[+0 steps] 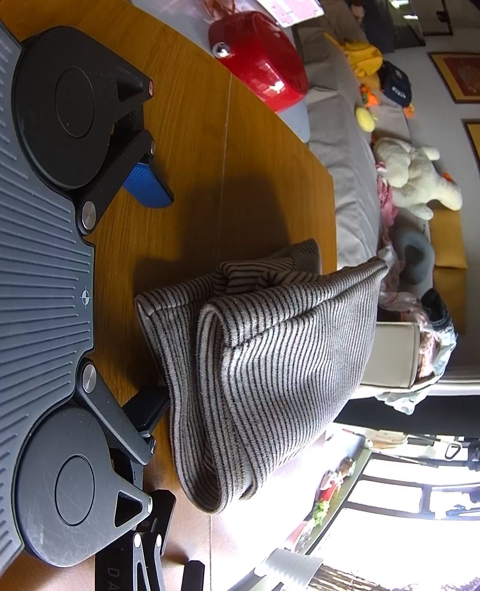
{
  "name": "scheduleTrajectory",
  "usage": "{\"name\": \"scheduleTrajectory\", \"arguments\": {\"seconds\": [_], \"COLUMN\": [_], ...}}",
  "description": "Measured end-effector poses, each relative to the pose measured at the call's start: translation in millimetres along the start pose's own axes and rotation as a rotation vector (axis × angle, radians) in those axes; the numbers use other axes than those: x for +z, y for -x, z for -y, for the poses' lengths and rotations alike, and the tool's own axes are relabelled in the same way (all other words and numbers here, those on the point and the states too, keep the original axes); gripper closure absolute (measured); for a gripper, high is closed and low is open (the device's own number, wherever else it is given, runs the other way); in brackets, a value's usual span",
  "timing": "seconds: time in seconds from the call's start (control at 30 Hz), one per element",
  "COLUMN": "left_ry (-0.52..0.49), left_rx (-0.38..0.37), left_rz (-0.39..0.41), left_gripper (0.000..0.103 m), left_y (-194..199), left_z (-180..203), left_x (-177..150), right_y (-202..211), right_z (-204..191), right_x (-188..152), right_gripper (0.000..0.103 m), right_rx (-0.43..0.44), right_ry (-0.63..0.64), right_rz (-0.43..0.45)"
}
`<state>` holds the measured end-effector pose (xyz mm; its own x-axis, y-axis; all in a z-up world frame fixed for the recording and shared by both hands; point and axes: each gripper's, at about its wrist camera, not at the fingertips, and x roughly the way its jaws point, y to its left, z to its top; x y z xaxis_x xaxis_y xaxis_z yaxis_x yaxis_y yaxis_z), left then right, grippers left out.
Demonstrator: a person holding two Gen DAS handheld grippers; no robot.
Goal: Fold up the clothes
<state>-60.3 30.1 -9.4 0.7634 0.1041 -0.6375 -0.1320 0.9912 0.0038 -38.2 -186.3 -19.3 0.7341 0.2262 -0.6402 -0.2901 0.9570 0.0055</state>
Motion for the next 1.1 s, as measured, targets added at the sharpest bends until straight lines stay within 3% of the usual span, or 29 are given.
{"name": "scheduleTrajectory", "arguments": {"seconds": [0.37, 0.7, 0.9, 1.1], "left_ry": [-0.001, -0.053, -0.035, -0.027], "left_rx": [0.000, -0.067, -0.045, -0.045], "left_rz": [-0.002, -0.001, -0.059, -0.056], "left_gripper": [0.000, 0.000, 0.000, 0.000], "left_y": [1.2, -11.7, -7.7, -3.3], "left_z": [0.0, -2.6, -2.0, 1.8], "left_x": [3.7, 11.5, 16.1, 13.3], "right_y": [-3.3, -1.9, -3.3, -6.5], "right_z": [-4.8, -7.9, -8.0, -9.0], "right_x": [2.4, 7.5, 7.4, 8.4], "right_gripper": [0.000, 0.000, 0.000, 0.000], "right_rx": [0.012, 0.011, 0.004, -0.014], "right_ry": [0.012, 0.012, 0.004, -0.011], "right_rz": [0.001, -0.002, -0.001, -0.001]}}
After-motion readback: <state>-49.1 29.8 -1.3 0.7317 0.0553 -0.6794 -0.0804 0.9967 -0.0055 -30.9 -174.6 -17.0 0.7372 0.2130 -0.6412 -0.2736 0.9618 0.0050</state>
